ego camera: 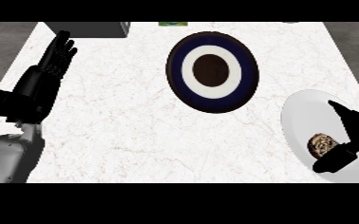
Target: Pick the cupcake from the plate and place it in the plate
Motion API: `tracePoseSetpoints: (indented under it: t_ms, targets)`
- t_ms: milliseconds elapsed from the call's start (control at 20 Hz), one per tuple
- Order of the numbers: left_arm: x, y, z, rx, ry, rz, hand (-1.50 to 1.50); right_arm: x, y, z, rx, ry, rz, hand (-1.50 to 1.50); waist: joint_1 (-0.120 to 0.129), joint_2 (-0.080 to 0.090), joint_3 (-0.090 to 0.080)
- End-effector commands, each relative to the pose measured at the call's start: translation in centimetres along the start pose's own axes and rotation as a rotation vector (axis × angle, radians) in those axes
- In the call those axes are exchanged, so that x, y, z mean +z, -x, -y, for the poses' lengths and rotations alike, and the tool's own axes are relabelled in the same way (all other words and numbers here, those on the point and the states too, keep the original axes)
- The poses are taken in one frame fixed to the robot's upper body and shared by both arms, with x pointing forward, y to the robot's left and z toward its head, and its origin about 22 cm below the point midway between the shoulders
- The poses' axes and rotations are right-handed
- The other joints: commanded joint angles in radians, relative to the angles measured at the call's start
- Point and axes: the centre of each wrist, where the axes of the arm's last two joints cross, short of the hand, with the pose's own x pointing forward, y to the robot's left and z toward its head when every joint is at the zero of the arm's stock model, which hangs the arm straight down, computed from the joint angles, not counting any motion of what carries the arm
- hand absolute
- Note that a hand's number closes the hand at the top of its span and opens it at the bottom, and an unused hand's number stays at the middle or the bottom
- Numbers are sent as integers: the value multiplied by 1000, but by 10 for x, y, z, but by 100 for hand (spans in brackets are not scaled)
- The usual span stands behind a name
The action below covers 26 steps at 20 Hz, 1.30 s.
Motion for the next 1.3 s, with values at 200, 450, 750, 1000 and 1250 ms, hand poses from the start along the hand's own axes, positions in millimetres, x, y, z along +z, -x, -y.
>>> tracePoseSetpoints:
  t_ms: [200, 450, 750, 1000, 1250]
  targets:
    - [-5, -13, -4, -10, 9, 0, 0, -22, 7, -14, 31, -40, -94, -150, 1, -1, 0]
    - [4, -6, -8, 7, -2, 21, 0, -35, 23, -43, 21, -83, -91, -150, 0, -1, 0]
    - [4, -14, 0, 1, -3, 15, 0, -53, 26, -56, 45, -141, -105, -150, 0, -1, 0]
    - [8, 18, -14, -12, 16, 1, 0, -72, 26, -70, 73, -127, -136, -150, 2, 1, 0]
    - [2, 0, -4, -8, 12, 1, 0, -61, 41, -60, 56, 74, 0, 150, -5, -3, 1]
